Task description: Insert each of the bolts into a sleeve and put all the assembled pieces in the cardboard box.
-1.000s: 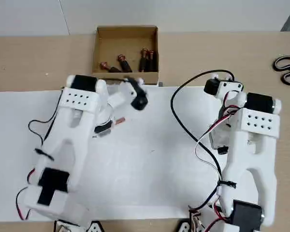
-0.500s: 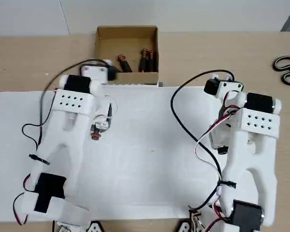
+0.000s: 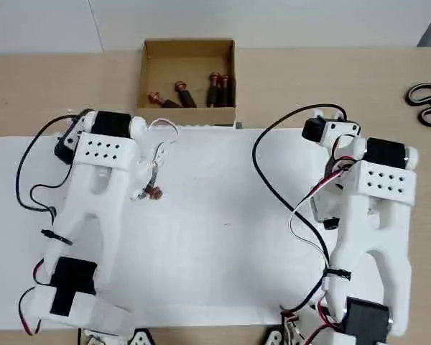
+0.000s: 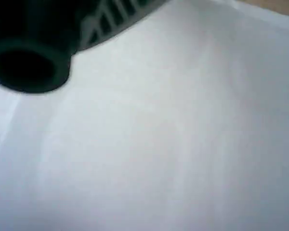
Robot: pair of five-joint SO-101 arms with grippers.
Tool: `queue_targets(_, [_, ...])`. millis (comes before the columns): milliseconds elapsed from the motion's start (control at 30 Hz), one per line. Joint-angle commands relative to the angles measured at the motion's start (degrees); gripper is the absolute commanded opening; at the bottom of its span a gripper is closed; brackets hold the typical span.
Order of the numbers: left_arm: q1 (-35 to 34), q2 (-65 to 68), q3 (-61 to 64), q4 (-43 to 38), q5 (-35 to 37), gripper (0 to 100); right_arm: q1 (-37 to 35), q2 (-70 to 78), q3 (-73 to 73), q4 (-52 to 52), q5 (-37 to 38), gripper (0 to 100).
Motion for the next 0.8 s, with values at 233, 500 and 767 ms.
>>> queue_targets(233, [-1.0,-2.8,-2.1,-9.6,4.2,1,0.7,-2.5,-0.5,0.0,0.8,0.4])
queue_targets(500, [-0.6,-2.8,-2.0,-9.2,4.0,21,0.7,-2.5,-0.5,0.0,0.8,0.4])
queue_targets(767, [-1.0,-2.8,-1.9,-9.0,-3.2,25,0.7,-2.5,-0.5,0.0,0.8,0.4])
